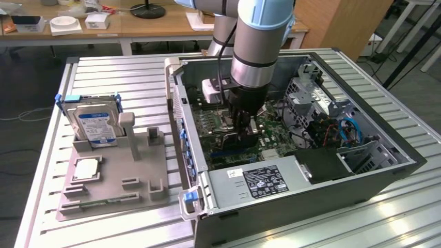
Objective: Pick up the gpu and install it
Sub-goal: 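Insert the gpu into the slot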
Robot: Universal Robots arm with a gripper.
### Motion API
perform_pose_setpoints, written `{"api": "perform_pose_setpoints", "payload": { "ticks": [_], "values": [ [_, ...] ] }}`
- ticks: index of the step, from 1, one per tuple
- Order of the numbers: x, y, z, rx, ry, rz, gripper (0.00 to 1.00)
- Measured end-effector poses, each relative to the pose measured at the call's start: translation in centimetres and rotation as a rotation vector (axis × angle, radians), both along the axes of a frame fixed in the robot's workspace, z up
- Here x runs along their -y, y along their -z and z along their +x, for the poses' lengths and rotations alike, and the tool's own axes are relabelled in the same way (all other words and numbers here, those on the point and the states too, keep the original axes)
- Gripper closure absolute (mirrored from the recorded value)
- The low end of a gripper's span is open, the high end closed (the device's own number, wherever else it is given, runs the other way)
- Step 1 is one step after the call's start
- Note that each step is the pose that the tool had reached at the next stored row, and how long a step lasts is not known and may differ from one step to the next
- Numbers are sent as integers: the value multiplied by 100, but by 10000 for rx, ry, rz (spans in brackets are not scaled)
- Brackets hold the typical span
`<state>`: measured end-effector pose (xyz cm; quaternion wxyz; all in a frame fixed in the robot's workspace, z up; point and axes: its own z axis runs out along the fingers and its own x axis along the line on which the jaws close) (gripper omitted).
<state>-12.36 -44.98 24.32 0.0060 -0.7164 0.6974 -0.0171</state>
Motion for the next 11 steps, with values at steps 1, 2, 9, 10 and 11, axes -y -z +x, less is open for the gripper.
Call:
{"api": "perform_pose_setpoints", "payload": {
  "ticks": [1,2,9,10,11],
  "values": [
    [0,2,1,10,-1,-2,74],
    [0,2,1,11,-2,-2,74],
    [-1,5,-1,30,-1,-1,74],
    [-1,6,-1,37,-2,-1,74],
    [-1,6,-1,41,-2,-1,74]
  ]
}}
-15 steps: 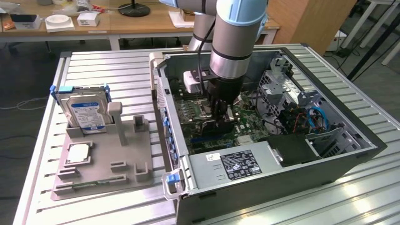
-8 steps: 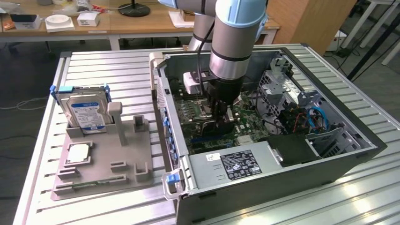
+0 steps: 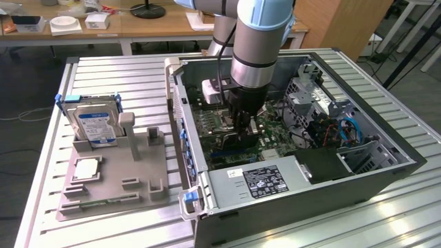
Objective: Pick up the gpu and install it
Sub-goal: 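Insert the gpu into the slot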
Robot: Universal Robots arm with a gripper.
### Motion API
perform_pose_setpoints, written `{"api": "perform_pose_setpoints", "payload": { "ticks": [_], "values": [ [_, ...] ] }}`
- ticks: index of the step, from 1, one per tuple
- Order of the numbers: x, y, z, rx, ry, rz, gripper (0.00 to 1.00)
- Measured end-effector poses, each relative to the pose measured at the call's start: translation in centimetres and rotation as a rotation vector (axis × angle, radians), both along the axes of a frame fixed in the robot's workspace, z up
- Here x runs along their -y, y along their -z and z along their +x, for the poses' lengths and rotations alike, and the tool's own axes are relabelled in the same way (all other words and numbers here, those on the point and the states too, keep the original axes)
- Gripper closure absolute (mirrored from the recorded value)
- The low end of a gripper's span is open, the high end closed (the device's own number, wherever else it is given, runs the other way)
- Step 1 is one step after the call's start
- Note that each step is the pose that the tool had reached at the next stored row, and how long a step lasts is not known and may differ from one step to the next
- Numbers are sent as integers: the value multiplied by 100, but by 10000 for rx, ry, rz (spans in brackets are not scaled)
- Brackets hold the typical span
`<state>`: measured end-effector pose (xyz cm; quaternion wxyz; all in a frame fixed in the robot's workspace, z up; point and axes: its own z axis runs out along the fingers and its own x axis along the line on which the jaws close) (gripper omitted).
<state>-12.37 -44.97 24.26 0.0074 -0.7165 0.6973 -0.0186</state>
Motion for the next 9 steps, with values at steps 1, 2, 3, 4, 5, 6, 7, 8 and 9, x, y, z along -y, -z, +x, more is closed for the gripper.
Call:
{"api": "perform_pose_setpoints", "payload": {
  "ticks": [1,2,3,4,5,6,7,8,9],
  "values": [
    [0,0,0,1,0,1,74],
    [0,1,0,3,0,1,74],
    [0,1,0,3,0,1,74],
    [0,1,0,3,1,2,74],
    [0,1,0,3,2,2,74],
    [0,1,0,4,4,3,74],
    [-1,1,0,4,3,3,74],
    [0,0,0,4,4,3,74],
    [-1,-3,0,4,3,4,74]
  ]
}}
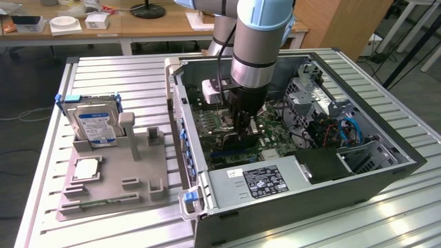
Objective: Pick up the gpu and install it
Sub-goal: 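Insert the gpu into the slot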
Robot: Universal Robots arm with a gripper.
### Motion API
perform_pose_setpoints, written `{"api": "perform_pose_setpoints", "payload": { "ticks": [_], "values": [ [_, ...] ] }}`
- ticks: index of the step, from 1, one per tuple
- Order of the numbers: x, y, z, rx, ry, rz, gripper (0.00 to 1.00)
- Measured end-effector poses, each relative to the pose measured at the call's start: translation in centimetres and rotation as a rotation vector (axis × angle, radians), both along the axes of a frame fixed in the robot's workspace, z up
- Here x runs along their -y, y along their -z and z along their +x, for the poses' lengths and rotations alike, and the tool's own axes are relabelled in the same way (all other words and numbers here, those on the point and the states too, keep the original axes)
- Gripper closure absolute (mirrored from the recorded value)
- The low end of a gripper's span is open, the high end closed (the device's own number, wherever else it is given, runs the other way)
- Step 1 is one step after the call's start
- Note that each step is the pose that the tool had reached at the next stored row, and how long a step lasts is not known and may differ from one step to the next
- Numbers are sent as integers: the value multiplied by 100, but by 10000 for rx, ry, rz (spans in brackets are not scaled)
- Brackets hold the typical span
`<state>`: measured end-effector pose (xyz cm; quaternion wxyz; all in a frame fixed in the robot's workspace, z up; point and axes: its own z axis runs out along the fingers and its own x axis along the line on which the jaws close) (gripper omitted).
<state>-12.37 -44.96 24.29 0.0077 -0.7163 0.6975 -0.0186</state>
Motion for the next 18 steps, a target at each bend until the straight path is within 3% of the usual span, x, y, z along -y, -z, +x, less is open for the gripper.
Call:
{"api": "perform_pose_setpoints", "payload": {
  "ticks": [6,7,11,18],
  "values": [
    [0,-23,0,-19,1,-1,74],
    [0,-21,-1,1,1,-4,74],
    [0,-12,0,175,1,-4,74],
    [0,-14,-15,174,0,0,74]
  ]
}}
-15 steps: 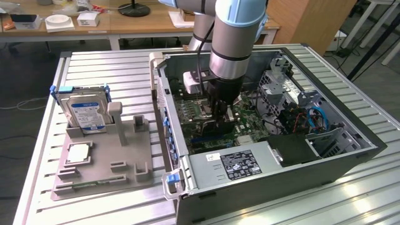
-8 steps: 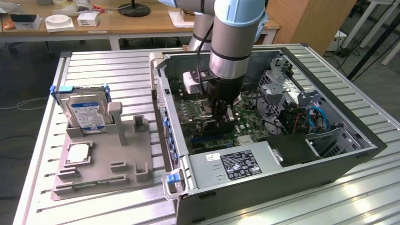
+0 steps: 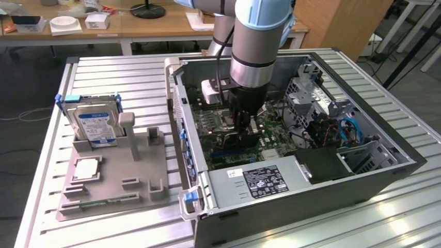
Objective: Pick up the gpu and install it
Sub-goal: 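Insert the gpu into the slot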
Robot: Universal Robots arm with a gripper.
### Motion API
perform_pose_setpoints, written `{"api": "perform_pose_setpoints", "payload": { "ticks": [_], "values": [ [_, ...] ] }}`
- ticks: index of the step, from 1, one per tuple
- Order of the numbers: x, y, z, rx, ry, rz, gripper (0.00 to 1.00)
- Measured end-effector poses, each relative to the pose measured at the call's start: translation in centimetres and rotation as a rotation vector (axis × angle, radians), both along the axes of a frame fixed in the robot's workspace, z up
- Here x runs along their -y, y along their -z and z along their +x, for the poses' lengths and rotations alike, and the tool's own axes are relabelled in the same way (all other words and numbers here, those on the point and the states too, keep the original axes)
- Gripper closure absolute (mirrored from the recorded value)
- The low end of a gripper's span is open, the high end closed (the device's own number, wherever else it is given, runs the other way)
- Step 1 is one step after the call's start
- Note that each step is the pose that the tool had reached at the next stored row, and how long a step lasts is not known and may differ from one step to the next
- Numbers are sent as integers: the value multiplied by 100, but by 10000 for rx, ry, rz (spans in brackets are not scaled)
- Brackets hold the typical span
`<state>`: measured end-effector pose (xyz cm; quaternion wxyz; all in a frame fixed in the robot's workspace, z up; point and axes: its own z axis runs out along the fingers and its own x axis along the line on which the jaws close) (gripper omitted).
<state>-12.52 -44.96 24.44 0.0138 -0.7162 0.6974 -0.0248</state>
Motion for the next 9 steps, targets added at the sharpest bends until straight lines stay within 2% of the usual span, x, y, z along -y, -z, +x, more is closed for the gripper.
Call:
{"api": "perform_pose_setpoints", "payload": {
  "ticks": [9],
  "values": [
    [0,-7,-15,-2,0,-3,74]
  ]
}}
